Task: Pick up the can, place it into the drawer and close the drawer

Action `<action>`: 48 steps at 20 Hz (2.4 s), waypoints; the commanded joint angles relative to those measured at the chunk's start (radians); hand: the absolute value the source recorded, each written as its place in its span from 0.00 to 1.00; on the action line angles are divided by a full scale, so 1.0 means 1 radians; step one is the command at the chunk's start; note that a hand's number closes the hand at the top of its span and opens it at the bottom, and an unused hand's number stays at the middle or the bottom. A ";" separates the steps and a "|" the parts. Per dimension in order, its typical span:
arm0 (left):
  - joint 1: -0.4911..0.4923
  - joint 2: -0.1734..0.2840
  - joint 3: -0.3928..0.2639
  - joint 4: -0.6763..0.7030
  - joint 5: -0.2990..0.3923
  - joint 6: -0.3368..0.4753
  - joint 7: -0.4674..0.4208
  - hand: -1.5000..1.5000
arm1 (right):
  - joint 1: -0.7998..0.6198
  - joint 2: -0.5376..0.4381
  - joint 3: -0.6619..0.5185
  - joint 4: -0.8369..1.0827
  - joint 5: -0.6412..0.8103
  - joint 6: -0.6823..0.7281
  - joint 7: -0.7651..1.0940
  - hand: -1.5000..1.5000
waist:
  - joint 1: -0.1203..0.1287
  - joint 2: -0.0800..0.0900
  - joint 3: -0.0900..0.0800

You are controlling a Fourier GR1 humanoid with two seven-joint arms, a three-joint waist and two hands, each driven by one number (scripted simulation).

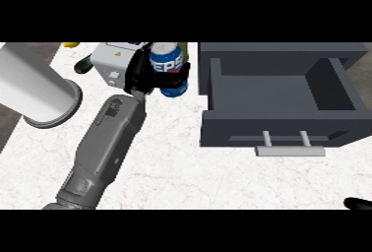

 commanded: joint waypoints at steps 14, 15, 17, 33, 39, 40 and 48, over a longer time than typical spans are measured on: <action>-0.382 -0.003 -0.170 -0.025 0.071 0.251 0.341 1.00 | -0.044 0.008 0.009 0.047 0.007 -0.002 -0.024 0.00 | -0.022 0.011 0.000; -0.442 -0.003 -0.239 0.007 0.115 0.333 0.367 1.00 | -0.070 -0.002 0.023 0.034 0.033 -0.016 0.005 0.00 | -0.039 0.013 0.000; -0.499 -0.003 -0.193 0.091 0.102 0.280 0.337 1.00 | -0.101 -0.006 0.029 -0.006 0.028 -0.041 0.061 0.00 | -0.040 0.016 0.000; -0.747 -0.004 -0.331 0.372 0.250 0.399 0.331 1.00 | -0.093 -0.005 0.061 -0.027 0.021 -0.017 0.065 0.00 | -0.097 0.027 0.003; -0.687 -0.004 -0.404 0.400 0.306 0.503 0.264 0.00 | -0.130 -0.020 0.077 0.013 0.044 -0.016 0.067 0.00 | -0.112 0.032 0.003; -0.700 -0.004 -0.375 0.419 0.308 0.482 0.233 0.00 | -0.154 -0.026 0.073 0.032 0.050 -0.021 0.057 0.00 | -0.098 0.034 0.003; -0.741 -0.004 -0.402 0.446 0.353 0.525 0.226 0.00 | -0.163 -0.081 0.088 0.021 0.111 0.018 0.014 0.00 | -0.109 0.036 0.003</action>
